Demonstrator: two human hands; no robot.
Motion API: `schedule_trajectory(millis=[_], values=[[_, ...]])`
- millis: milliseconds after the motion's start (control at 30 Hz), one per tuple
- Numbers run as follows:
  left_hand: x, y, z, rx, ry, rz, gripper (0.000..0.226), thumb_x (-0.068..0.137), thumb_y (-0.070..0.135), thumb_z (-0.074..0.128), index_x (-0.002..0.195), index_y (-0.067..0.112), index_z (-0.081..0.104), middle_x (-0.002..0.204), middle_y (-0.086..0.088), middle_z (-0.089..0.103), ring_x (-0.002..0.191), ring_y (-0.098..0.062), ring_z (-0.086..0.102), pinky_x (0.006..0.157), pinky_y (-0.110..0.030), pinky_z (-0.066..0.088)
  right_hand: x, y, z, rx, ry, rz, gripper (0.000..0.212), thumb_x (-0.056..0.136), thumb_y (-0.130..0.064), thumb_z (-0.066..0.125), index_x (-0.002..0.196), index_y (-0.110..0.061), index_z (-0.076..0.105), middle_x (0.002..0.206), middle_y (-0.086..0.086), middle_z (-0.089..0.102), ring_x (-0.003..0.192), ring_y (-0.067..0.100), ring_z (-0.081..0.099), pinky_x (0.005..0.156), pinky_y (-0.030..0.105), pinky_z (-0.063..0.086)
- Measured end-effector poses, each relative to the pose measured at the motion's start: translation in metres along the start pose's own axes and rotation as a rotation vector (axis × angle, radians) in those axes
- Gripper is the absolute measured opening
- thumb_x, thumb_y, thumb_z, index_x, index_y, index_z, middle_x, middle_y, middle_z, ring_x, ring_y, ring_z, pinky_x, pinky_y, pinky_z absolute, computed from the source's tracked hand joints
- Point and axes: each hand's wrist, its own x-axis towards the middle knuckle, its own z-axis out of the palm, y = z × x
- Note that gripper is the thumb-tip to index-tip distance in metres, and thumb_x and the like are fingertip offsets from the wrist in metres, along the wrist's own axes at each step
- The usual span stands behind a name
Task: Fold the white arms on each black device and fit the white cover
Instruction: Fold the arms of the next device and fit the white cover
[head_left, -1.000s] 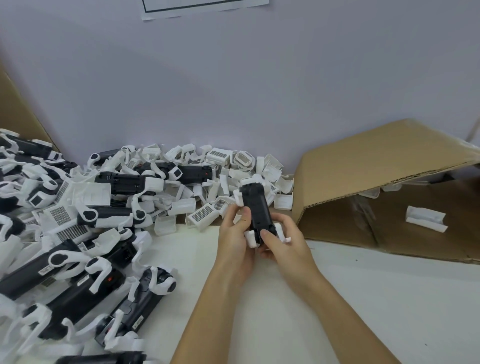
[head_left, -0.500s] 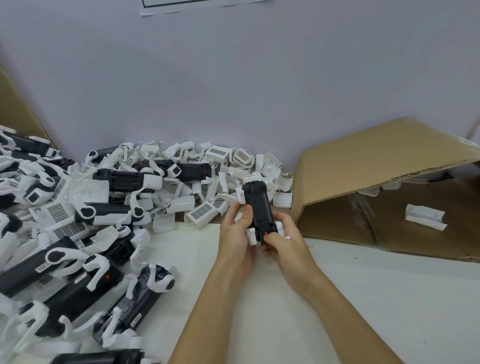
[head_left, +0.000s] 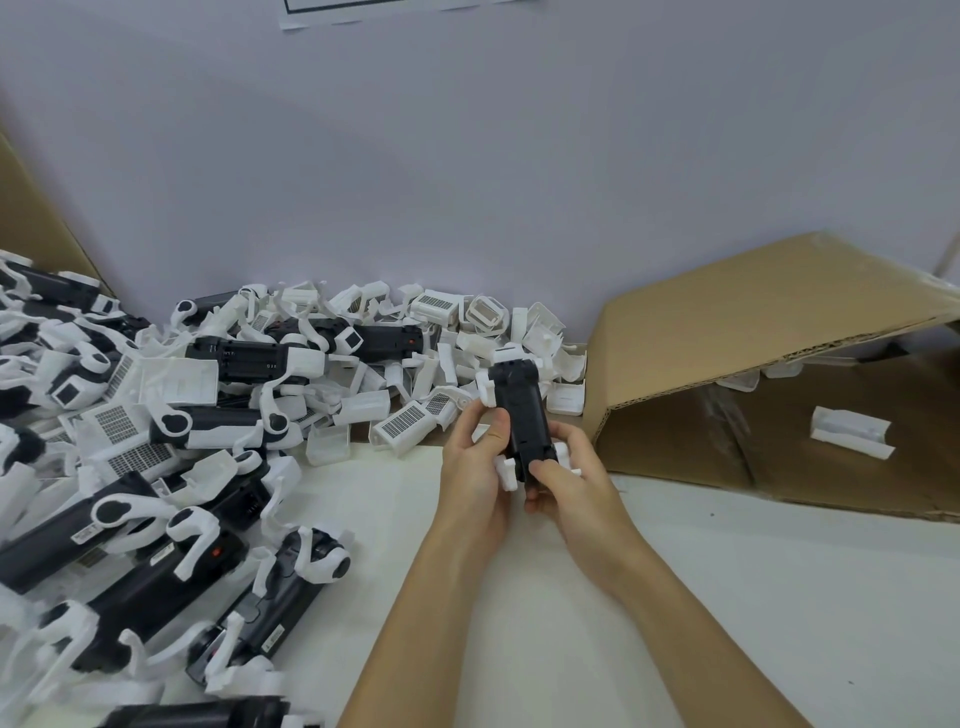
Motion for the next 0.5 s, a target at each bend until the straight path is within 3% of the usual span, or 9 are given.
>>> schedule_trajectory(millis=[200, 333, 500], values=[[-0.0011, 0.0015, -0.0001, 0.000, 0.004, 0.011, 0.031, 0.103, 0.019, 0.050, 0.127, 0.000, 0.048, 0.089, -0.015, 0.058, 0.066, -0.029, 0.052, 0.045, -0.024, 0.039, -0.0001, 0.0000, 0.0003, 0.025, -0.022, 0.025, 0.043, 0.078, -0.016, 0.056, 0.119, -0.026, 0.056, 0.081, -0.001, 0.063, 0.061, 0.009, 0.055, 0.067, 0.031, 0.045], [-0.0031, 0.0025, 0.0003, -0.014, -0.002, 0.005, 0.032, 0.103, 0.019, 0.050, 0.129, 0.001, 0.048, 0.091, -0.015, 0.059, 0.068, -0.029, 0.053, 0.045, -0.024, 0.040, -0.0006, 0.0000, 0.0000, -0.008, -0.006, 0.009, 0.038, 0.093, -0.001, 0.049, 0.121, -0.025, 0.055, 0.084, 0.001, 0.062, 0.060, 0.009, 0.054, 0.067, 0.029, 0.046], [-0.0041, 0.0038, -0.0001, -0.020, -0.018, -0.002, 0.029, 0.101, 0.022, 0.053, 0.125, 0.005, 0.053, 0.089, -0.013, 0.063, 0.071, -0.030, 0.056, 0.043, -0.025, 0.040, -0.0051, -0.0048, 0.0003, -0.037, -0.001, -0.030, 0.037, 0.095, -0.001, 0.048, 0.115, -0.032, 0.055, 0.091, 0.002, 0.060, 0.060, 0.005, 0.054, 0.060, 0.020, 0.047]])
